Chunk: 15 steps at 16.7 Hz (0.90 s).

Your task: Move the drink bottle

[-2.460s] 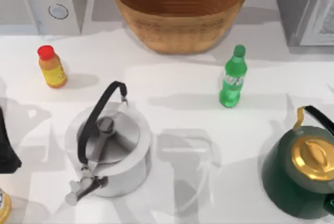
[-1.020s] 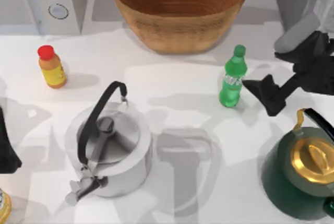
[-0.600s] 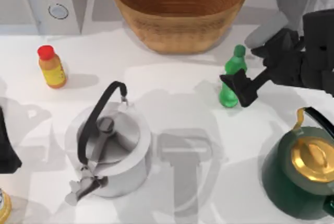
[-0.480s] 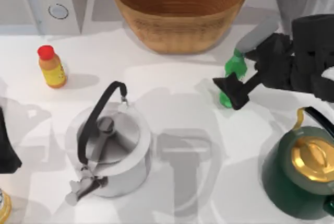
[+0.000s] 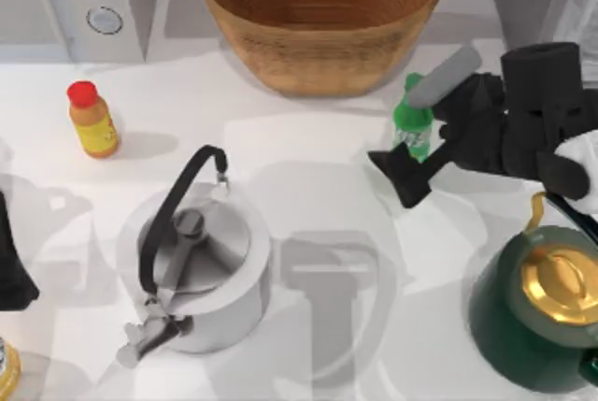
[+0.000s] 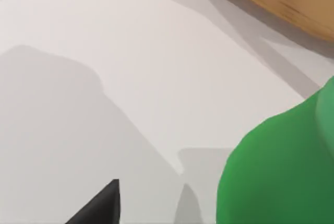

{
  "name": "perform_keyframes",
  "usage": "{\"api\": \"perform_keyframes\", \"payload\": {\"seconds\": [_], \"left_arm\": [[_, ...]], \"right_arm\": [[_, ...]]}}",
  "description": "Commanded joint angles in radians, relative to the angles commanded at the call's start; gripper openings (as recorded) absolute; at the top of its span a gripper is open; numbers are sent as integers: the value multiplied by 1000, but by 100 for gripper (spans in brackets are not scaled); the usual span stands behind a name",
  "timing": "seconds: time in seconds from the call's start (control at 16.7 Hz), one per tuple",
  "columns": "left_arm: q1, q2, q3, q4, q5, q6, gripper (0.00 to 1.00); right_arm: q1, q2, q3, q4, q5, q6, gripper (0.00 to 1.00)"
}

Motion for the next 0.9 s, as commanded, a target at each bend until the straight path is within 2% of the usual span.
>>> {"api": "perform_keyframes", "payload": {"seconds": [0.78, 0.9], "left_arm": [[0, 0, 0, 0, 0, 0, 100], [0, 0, 0, 0, 0, 0, 100]], "right_arm": [[0, 0, 0, 0, 0, 0, 2], [0, 0, 0, 0, 0, 0, 0]]}}
